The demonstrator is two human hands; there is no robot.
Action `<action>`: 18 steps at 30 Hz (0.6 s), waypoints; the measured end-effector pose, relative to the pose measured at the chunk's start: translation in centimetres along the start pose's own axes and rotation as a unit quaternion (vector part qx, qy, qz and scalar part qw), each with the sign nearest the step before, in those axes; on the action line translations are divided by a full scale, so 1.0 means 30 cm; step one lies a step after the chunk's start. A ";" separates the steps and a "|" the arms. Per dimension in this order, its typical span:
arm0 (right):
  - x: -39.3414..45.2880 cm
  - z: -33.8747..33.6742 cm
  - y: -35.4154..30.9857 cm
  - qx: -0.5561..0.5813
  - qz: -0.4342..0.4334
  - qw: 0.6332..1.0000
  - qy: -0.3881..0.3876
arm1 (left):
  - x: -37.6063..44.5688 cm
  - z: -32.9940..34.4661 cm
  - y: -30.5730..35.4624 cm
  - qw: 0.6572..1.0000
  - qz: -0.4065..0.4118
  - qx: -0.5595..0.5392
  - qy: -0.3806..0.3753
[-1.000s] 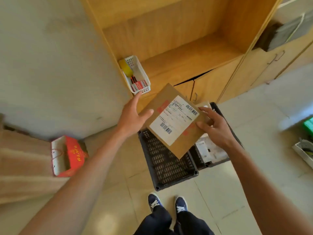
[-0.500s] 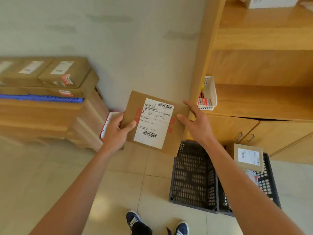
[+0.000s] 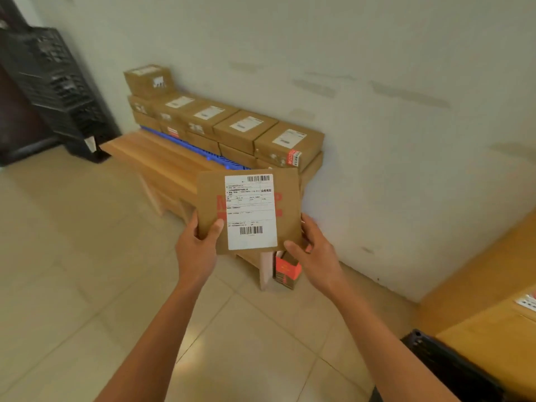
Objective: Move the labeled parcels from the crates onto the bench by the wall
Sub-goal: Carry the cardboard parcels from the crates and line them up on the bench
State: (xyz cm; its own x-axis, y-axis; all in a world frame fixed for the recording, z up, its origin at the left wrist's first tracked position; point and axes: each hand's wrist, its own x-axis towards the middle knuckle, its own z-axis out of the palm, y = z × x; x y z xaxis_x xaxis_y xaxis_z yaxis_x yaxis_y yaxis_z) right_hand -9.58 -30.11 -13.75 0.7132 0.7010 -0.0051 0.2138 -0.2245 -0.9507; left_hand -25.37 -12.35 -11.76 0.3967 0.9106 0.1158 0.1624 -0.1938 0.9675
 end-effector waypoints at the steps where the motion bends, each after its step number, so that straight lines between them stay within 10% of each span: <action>1: 0.039 0.080 -0.025 -0.010 -0.005 1.000 -0.012 | 0.048 -0.068 -0.013 1.000 0.000 -0.002 0.006; 18: 0.662 0.789 -0.234 -0.056 -0.042 0.996 -0.049 | 0.698 -0.582 -0.287 0.999 -0.021 0.016 -0.041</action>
State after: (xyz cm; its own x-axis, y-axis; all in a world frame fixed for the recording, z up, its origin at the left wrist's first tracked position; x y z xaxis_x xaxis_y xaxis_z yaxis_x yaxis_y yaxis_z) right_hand -12.72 1.40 -14.52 0.6218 0.7822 0.0383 0.3480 -0.2321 -0.9083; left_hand -34.23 14.76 -13.75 0.4606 0.8859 0.0552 0.2089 -0.1687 0.9633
